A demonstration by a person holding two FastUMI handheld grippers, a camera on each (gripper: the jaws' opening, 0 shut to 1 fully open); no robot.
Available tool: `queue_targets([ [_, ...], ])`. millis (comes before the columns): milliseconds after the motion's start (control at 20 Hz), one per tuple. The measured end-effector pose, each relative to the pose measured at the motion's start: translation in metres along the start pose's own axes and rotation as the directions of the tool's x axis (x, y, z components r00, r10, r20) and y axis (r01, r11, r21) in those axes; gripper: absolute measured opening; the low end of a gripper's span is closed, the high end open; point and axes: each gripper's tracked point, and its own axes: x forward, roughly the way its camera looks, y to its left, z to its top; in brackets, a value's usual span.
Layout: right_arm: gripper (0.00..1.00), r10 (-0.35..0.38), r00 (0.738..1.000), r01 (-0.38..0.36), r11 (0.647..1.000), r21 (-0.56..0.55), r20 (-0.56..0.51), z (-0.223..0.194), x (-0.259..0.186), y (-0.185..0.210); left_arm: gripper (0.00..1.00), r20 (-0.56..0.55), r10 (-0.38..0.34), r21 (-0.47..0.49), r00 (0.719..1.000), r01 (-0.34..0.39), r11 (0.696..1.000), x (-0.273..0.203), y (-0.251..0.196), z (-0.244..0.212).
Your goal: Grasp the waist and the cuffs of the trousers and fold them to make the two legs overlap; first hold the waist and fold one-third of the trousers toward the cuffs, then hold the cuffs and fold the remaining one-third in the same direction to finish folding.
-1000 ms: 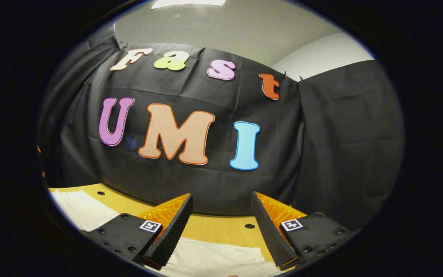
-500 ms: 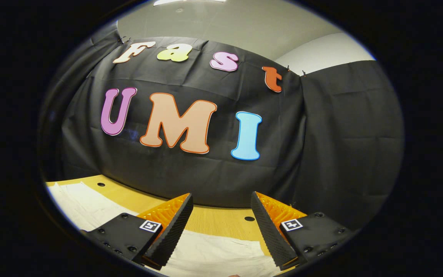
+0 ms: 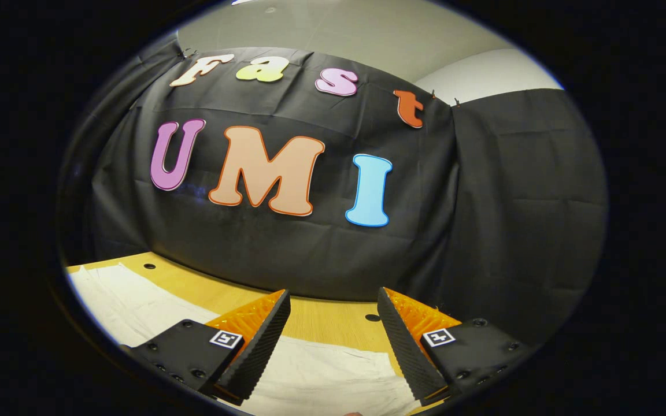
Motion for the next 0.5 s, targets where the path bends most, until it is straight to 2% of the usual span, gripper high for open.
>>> queue_targets([
  [150,0.97,-0.029,1.000,0.029,1.000,-0.009,-0.005,-0.004,-0.003,-0.014,0.91,0.010,-0.002,0.054,1.000,0.002,0.999,0.008,0.005,0.003],
  [500,0.98,-0.072,0.997,0.072,0.997,-0.014,-0.039,-0.017,-0.009,-0.032,0.92,0.019,0.052,0.086,0.998,-0.053,0.995,0.034,0.037,0.012],
])
